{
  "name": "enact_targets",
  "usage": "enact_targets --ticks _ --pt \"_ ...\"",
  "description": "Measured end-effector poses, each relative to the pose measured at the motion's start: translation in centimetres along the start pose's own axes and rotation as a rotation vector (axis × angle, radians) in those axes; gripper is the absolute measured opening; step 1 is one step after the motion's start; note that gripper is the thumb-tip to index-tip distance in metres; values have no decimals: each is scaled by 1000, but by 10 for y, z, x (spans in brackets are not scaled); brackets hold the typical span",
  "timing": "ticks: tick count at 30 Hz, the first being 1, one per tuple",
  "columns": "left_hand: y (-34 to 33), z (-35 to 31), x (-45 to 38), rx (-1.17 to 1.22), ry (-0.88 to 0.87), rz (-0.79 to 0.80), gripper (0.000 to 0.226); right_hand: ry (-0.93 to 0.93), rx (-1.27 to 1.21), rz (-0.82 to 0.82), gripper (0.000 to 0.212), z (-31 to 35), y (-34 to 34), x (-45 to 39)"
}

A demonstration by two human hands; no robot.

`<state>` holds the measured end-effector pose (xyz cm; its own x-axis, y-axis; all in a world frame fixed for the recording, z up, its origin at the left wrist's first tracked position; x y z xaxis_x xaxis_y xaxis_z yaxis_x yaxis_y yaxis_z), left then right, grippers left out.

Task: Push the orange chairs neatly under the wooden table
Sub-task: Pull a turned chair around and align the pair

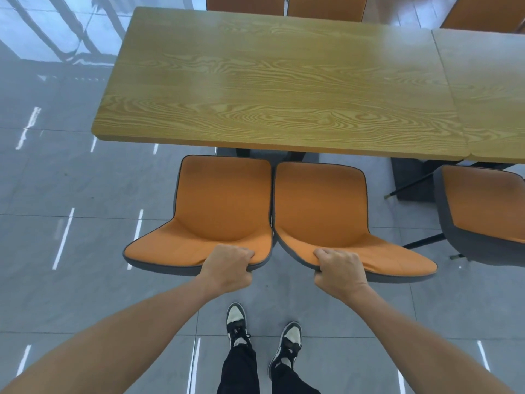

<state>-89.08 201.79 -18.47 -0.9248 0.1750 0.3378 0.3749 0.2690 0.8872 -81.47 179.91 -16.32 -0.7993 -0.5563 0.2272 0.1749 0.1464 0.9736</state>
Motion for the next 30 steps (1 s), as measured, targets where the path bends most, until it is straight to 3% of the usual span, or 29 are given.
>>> enact_targets --ticks 11,14,20,24,27,30 --pt "-3 2 0 -9 38 1 11 32 4 -33 7 -5 -9 0" --pt "-4 6 0 -4 109 20 11 24 23 32 20 -5 -11 -1" --pt "-4 6 -5 36 186 59 35 22 -191 191 56 -10 -8 1" --pt "-4 6 -4 106 230 145 48 5 -331 142 64 -14 2 20" --pt "-1 -8 -20 361 381 265 77 -53 -315 154 65 -37 12 36" --pt "12 -62 -55 512 323 313 84 -131 -298 234 64 -79 24 55"
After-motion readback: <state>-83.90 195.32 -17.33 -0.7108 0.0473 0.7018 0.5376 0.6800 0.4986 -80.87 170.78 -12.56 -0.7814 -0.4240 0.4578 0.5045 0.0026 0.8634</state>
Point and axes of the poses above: each hand's wrist, its own x-axis away from the middle knuckle, its own y-axis out of the back of the hand, z = x × y, the point moved 6 cm from there along -x, towards the middle knuckle, and after that the axes turned 5 degrees about x, right-handed, at the moved point
